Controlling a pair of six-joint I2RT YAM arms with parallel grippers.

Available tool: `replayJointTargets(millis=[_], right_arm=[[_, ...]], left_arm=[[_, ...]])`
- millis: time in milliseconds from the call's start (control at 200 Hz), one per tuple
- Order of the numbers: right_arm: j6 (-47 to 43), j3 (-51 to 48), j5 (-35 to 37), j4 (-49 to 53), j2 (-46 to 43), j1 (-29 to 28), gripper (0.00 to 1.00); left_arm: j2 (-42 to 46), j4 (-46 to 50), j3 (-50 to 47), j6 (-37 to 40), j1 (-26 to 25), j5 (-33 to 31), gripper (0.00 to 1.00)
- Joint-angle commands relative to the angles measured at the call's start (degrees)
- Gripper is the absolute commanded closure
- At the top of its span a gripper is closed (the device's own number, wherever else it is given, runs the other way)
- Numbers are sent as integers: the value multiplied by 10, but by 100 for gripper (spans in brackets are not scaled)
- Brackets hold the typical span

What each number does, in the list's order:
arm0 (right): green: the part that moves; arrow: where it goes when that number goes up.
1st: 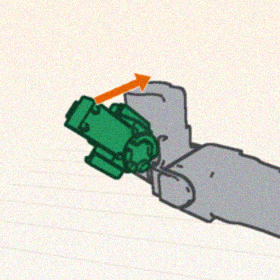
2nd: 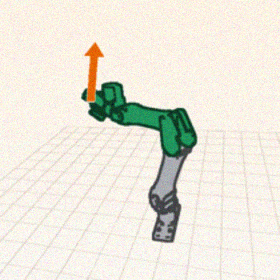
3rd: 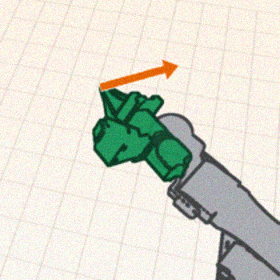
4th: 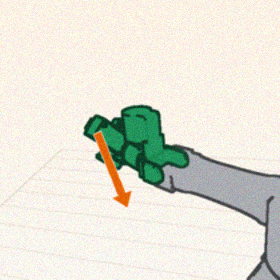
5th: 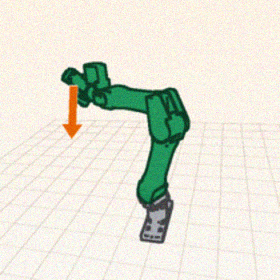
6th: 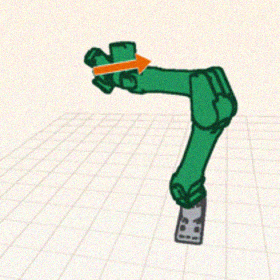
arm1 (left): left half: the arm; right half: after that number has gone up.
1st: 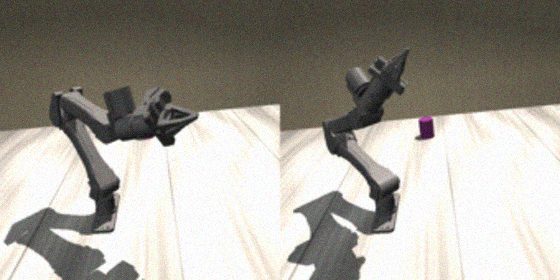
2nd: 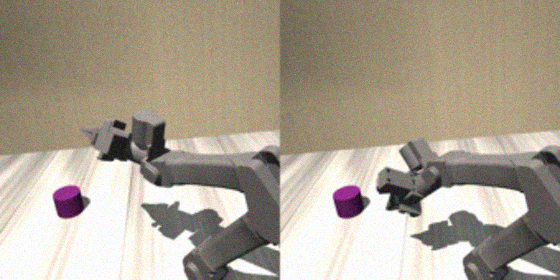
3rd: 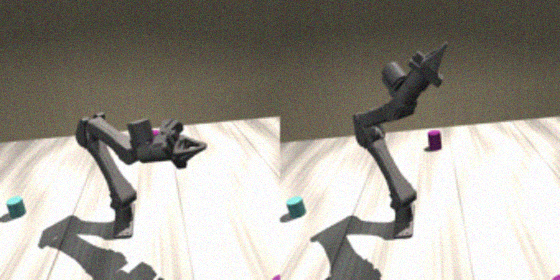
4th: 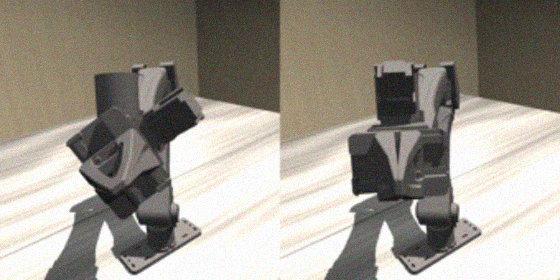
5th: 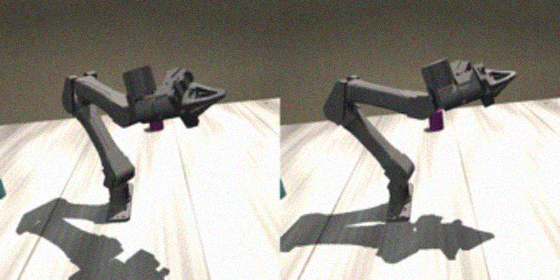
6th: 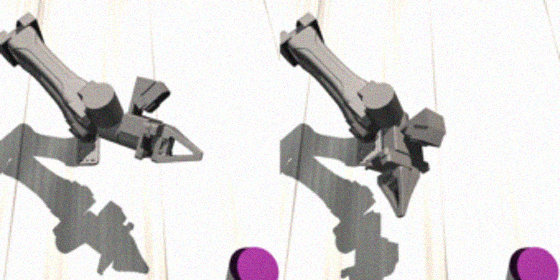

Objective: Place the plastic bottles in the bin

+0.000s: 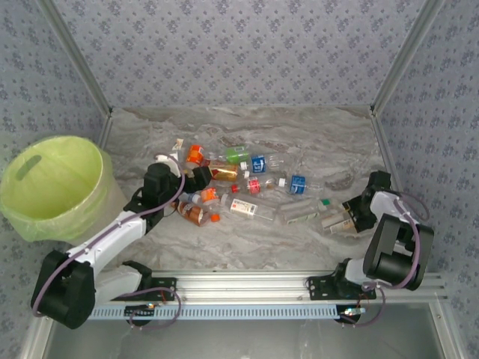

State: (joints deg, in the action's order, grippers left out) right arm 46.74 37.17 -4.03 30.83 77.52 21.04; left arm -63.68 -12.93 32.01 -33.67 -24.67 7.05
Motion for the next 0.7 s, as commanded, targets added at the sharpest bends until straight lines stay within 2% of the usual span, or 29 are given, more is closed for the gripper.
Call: replayJointTargets(millis=[0, 150, 255, 325, 415, 470, 535, 610, 695], right_arm=[[-5, -22, 46, -43, -26, 4, 48], [17, -37, 59, -38, -119, -5, 57], [-11, -26, 46, -39, -193, -25, 57], [-24, -8, 54, -42, -241, -65, 58], [-49, 25, 101, -51, -285, -141, 59], [-70, 44, 113, -68, -292, -189, 58], [-83, 64, 91, -98, -282, -229, 58], [-92, 84, 48, -144, -255, -268, 57], [-102, 114, 32, -180, -216, -321, 56]], left_arm=[[-14, 19, 23, 11, -2, -4, 1], [-23, 35, 31, 30, -2, 1, 0], [-30, 40, 39, 34, -2, -10, 0], [-32, 33, 35, 31, -1, -20, 1], [-37, 26, 35, 37, -1, -21, 1], [-42, 25, 41, 44, -1, -12, 1], [-55, 24, 54, 57, -1, 14, 1], [-77, 23, 74, 64, 0, 59, 1], [-103, 5, 89, 63, -1, 121, 0]])
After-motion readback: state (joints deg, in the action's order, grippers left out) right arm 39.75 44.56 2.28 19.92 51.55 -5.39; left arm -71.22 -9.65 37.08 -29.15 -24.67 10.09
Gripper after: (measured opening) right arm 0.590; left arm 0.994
